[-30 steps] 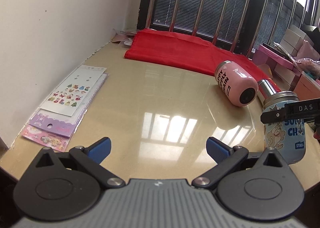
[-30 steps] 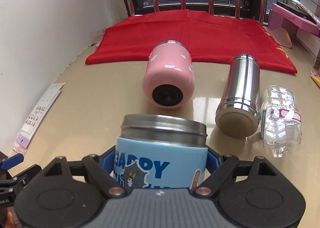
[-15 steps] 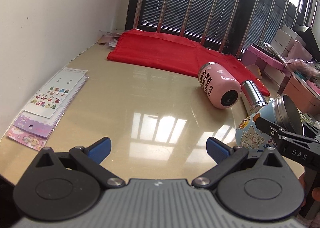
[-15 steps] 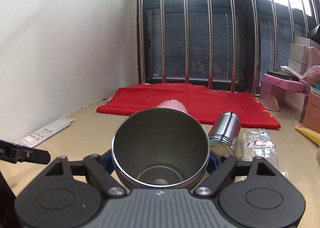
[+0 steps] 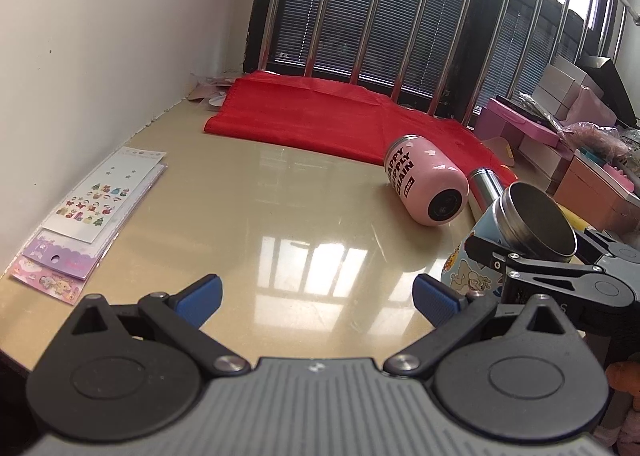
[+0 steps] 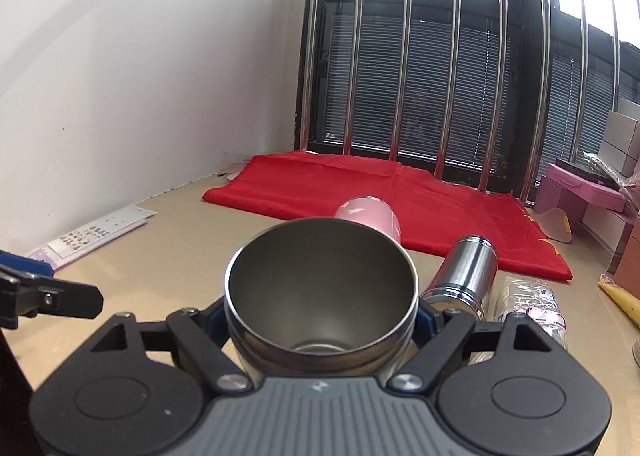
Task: Flip cup upright
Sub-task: 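Rotate the light-blue cup upright with the right tool, open end up, then lower the cup onto the table and open the right tool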
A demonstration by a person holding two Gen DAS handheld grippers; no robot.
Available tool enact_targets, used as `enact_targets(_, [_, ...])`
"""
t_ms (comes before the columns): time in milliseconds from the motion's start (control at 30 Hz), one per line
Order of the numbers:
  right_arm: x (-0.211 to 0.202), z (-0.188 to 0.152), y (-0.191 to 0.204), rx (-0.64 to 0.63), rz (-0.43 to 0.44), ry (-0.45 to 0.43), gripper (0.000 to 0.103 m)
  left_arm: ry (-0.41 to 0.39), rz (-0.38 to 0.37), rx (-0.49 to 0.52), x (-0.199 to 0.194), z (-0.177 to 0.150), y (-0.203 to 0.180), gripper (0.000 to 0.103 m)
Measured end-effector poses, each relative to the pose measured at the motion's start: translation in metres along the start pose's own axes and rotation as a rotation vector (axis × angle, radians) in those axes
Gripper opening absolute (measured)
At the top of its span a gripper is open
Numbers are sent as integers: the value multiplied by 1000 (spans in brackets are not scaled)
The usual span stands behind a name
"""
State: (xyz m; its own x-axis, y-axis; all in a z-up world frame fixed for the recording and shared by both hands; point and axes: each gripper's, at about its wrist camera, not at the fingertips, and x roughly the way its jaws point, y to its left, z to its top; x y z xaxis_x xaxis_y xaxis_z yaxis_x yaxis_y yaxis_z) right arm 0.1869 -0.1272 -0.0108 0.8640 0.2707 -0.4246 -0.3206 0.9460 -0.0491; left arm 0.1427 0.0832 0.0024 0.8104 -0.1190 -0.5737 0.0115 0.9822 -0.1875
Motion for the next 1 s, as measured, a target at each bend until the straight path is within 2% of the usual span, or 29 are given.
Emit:
enact_targets(400, [20,2,-9,53,-12,13,85,-35,1,1,-6,2,4,103])
enact_targets(533, [10,-1,-8,69,8,-15,94,-61,5,13,-11,1,2,103])
enact_targets(733, [-45,-12,-7,80,-12,-153,103,-148,14,40,-31,-6,-5,103])
enact_targets(833, [-76,-22,-4,74,-39,-196,103,-180,2,42,-45,-15,-10,103])
enact_targets(1000, [-125,-42,-5,101,-42,-220,103,-231,14,39,-68,-39,-16,103])
